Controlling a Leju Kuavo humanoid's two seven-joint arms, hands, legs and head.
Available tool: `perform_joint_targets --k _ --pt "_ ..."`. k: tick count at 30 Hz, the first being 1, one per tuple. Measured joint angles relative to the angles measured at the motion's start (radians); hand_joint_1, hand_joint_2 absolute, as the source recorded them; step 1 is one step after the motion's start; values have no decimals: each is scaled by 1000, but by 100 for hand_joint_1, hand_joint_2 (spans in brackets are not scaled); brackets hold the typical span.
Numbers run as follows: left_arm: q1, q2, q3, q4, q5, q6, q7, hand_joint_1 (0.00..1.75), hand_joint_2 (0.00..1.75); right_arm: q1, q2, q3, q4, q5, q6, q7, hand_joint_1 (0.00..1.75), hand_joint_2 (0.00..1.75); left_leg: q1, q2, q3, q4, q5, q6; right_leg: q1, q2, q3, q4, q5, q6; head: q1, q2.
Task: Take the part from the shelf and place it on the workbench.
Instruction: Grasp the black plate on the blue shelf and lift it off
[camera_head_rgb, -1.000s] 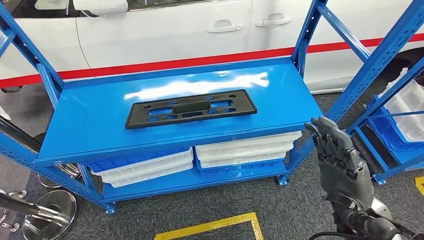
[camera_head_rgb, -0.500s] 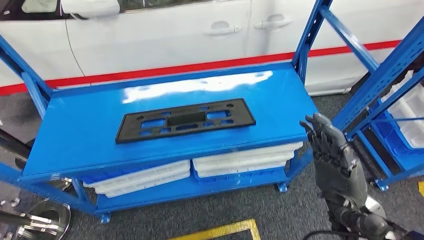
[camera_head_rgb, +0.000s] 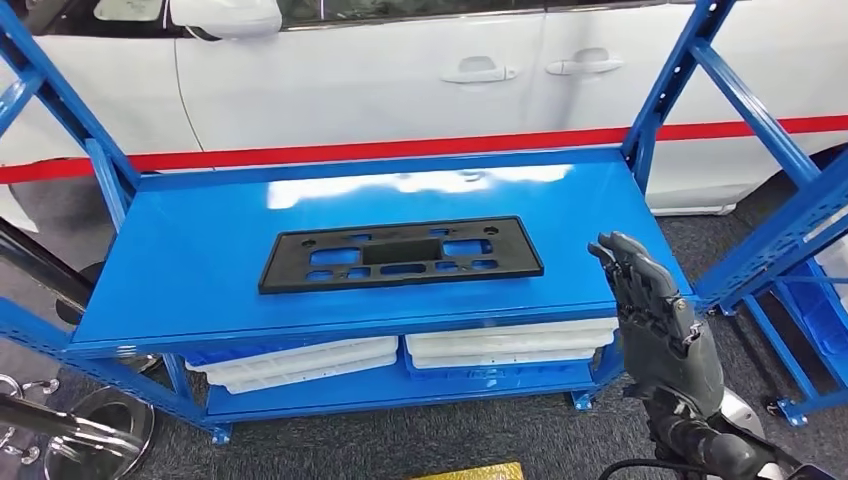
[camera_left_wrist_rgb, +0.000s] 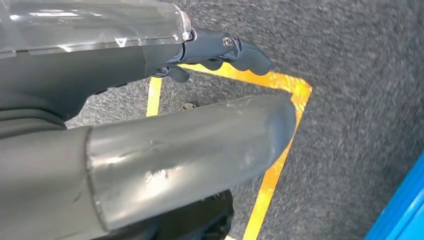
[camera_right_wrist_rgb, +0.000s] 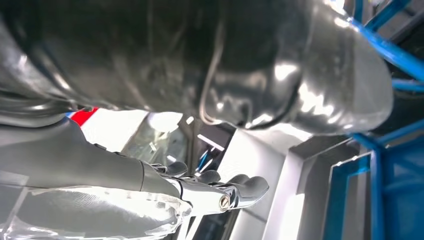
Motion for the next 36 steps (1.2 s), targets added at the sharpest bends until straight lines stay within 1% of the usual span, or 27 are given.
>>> perform_joint_targets --k 2,4,5,6,7,8,9,10,11,12,14,16,17,18,20,21,22,23,25,26,27,29,31,32,33,35,36 --pt "0 0 0 0 -1 -1 0 0 0 -9 -4 3 1 1 2 0 0 0 6 -19 8 -8 7 10 -3 26 -21 58 -41 9 0 0" --pt "-2 0 0 0 -2 -2 0 0 0 -13 -6 6 4 3 5 -1 0 0 6 -38 8 -8 7 15 -7 52 -83 185 -105 15 0 0" --pt "-2 0 1 0 -2 -2 0 0 0 -13 -6 8 5 4 7 -1 0 0 5 -50 8 -8 7 16 -8 56 -115 243 -124 17 0 0" --pt "-1 0 1 0 -2 -2 0 0 0 -13 -6 9 6 4 8 -1 0 0 5 -62 9 -6 5 16 -9 57 -135 272 -122 19 0 0" --pt "-1 0 1 0 -2 -2 0 0 0 -14 -6 10 7 4 9 -1 0 0 5 -75 12 -5 2 15 -10 59 -137 262 -98 19 0 0" --pt "-1 0 1 0 -2 -2 0 0 0 -15 -6 12 8 4 9 -1 0 0 5 -88 15 -3 -2 14 -11 64 -121 215 -58 17 0 0" --pt "-1 0 1 0 -2 -3 0 0 0 -15 -6 13 8 5 9 -1 0 0 5 -98 19 -1 -6 12 -12 71 -95 147 -15 14 0 0" --pt "-1 0 1 0 -3 -3 -1 0 0 -17 -6 14 8 4 9 0 0 0 4 -107 21 3 -11 9 -11 78 -70 86 16 10 0 0" --pt "0 0 1 0 -4 -3 -1 0 0 -18 -6 16 9 3 9 0 0 0 3 -114 21 6 -14 6 -10 84 -52 41 30 5 0 0" --pt "2 0 1 0 -6 -4 -1 0 0 -20 -6 17 10 0 8 2 0 0 2 -118 18 9 -16 2 -8 85 -44 18 32 1 0 0" --pt "5 0 1 0 -8 -4 -1 0 0 -22 -6 22 13 -6 4 11 0 0 3 -124 14 9 -19 -9 -7 85 -42 10 26 -6 0 0" --pt "6 2 1 0 -12 -4 -2 0 0 -20 -5 26 19 -3 -11 24 0 0 2 -104 7 28 -37 -21 -13 81 -37 1 28 -15 0 0" --pt "4 4 1 0 -15 -5 -2 0 0 -19 -4 28 24 2 -23 34 0 0 2 -86 -8 63 -59 -27 -16 77 -33 -3 29 -21 0 0" --pt "2 5 1 0 -18 -5 -3 0 0 -16 -3 30 33 9 -37 50 0 44 4 -67 -33 117 -87 -33 -16 72 -30 -5 28 -24 0 0" --pt "-1 5 2 0 -23 -8 -6 0 0 -14 -1 40 68 35 -70 103 0 131 10 -49 -101 247 -138 -43 -17 65 -28 -5 27 -29 -1 0" --pt "-1 5 3 0 -26 -9 -8 0 0 -17 0 50 96 60 -92 136 0 175 13 -46 -122 285 -143 -46 -17 63 -28 -5 26 -29 -1 0" --pt "-1 6 5 0 -30 -12 -10 0 0 -24 2 66 130 99 -121 169 0 175 15 -44 -125 283 -127 -47 -17 62 -27 -5 25 -28 -1 0" --pt "-1 7 6 0 -34 -15 -12 0 0 -34 4 86 168 147 -154 197 0 175 17 -43 -109 241 -95 -47 -17 62 -25 -5 24 -27 -1 0" --pt "-2 10 8 0 -42 -20 -15 0 0 -64 13 138 246 257 -223 236 0 175 16 -39 -44 100 -24 -42 -16 62 -21 -4 21 -22 -1 0" --pt "-3 12 8 0 -45 -22 -17 0 0 -79 17 168 281 301 -252 247 0 175 14 -37 -19 47 -6 -38 -15 62 -21 -4 20 -18 -1 0" --pt "-4 13 8 0 -47 -24 -17 0 0 -92 21 197 312 333 -274 253 0 175 11 -36 -6 16 1 -33 -14 62 -22 -4 20 -13 -1 0" --pt "-5 15 10 0 -50 -25 -18 0 0 -110 28 246 358 365 -299 262 0 175 9 -40 -4 4 1 -22 -12 59 -22 -8 22 -1 -1 0" --pt "-3 16 12 0 -54 -25 -18 0 0 -125 34 277 385 395 -317 273 0 175 13 -42 0 -6 8 -10 -12 58 -23 1 12 9 0 0" --pt "-3 16 12 0 -57 -26 -18 0 0 -135 37 291 397 425 -330 281 0 175 16 -42 3 -12 10 -4 -12 58 -35 28 -7 13 0 0" --pt "-3 17 13 0 -61 -26 -18 0 0 -147 40 307 411 468 -348 290 0 175 17 -42 5 -14 11 1 -13 59 -58 77 -35 16 0 0" --pt "-3 18 14 0 -71 -27 -13 0 0 -173 54 358 449 595 -403 315 0 175 15 -41 5 -14 10 6 -13 60 -125 209 -93 20 0 0" --pt "-3 19 14 0 -76 -27 -9 0 0 -186 64 390 470 668 -434 330 0 175 14 -42 6 -13 9 7 -13 60 -151 257 -104 21 0 0"
